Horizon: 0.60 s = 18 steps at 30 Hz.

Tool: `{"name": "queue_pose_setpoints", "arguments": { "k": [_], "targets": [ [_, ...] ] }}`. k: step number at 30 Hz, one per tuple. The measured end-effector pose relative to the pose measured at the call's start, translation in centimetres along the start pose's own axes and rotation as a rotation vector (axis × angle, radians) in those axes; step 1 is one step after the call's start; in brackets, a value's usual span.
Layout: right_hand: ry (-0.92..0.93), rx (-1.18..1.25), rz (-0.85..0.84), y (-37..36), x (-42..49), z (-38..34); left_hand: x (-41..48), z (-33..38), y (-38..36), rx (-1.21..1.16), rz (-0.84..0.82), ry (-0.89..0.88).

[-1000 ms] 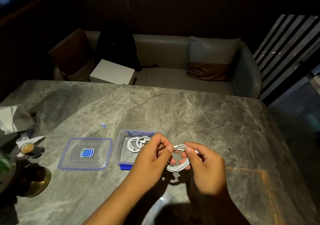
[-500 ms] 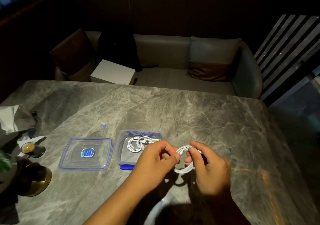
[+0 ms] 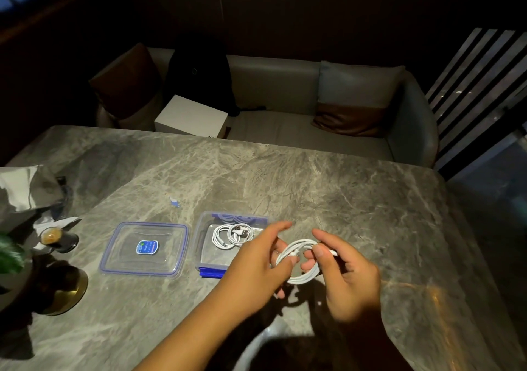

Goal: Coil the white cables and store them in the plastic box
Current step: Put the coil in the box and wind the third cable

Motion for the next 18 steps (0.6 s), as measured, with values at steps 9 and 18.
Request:
{"name": "queue_pose_setpoints", "arguments": {
  "k": [9, 18],
  "targets": [
    [-0.109, 0.209, -0.146, 0.1, 1.0, -1.1, 0.2, 0.3, 0.3, -0.166, -0.095, 0.076],
    [-0.145, 0.094, -0.129, 0.0, 0.4, 0.3, -0.3, 0.5, 0.6, -0.707, -0.117, 0.502]
  ]
}}
Point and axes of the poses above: each hand's wrist, its own x-axis towards the middle knuckle, its own y-axis out of the back of the hand, z = x × y, the point moved 2 cm from there along x, towards the middle knuckle, and after that the axes turned 12 degrees about -x, right-handed, at the moved point
